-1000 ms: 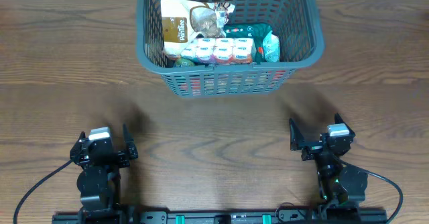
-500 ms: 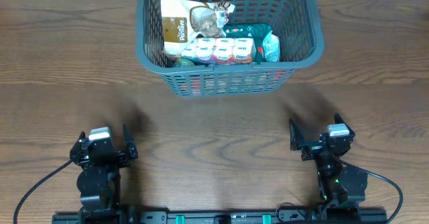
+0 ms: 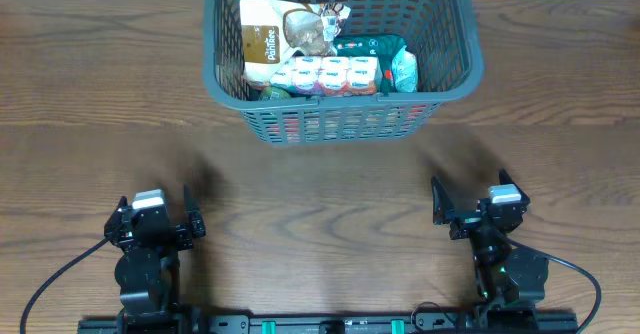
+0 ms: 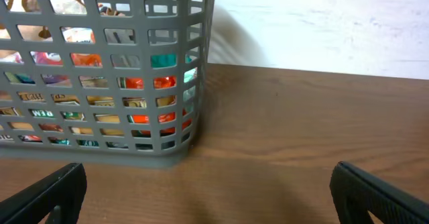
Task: Pack container
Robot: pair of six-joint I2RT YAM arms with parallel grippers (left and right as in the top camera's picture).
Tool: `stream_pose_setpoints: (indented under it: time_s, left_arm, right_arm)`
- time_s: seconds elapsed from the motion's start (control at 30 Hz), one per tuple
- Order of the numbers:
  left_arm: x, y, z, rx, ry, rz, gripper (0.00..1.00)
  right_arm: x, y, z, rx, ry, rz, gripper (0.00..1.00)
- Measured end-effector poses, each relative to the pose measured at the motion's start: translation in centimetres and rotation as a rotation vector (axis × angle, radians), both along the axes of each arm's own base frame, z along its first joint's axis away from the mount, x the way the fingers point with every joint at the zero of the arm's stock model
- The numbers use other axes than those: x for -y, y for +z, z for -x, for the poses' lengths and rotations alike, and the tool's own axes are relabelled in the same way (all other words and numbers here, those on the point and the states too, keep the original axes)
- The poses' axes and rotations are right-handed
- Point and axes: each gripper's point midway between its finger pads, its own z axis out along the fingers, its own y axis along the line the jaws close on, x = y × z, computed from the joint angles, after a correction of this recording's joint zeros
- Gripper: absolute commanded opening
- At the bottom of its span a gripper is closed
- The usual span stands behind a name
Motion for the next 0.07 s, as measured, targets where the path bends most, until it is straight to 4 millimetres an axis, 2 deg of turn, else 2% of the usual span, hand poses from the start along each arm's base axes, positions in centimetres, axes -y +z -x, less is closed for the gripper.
stream_pose_setpoints:
  time_s: [0.07]
  left_arm:
    - [0.0, 0.0, 0.0, 0.0, 0.0, 0.0, 0.98]
  right_arm:
    - [0.0, 0.0, 0.0, 0.0, 0.0, 0.0, 0.99]
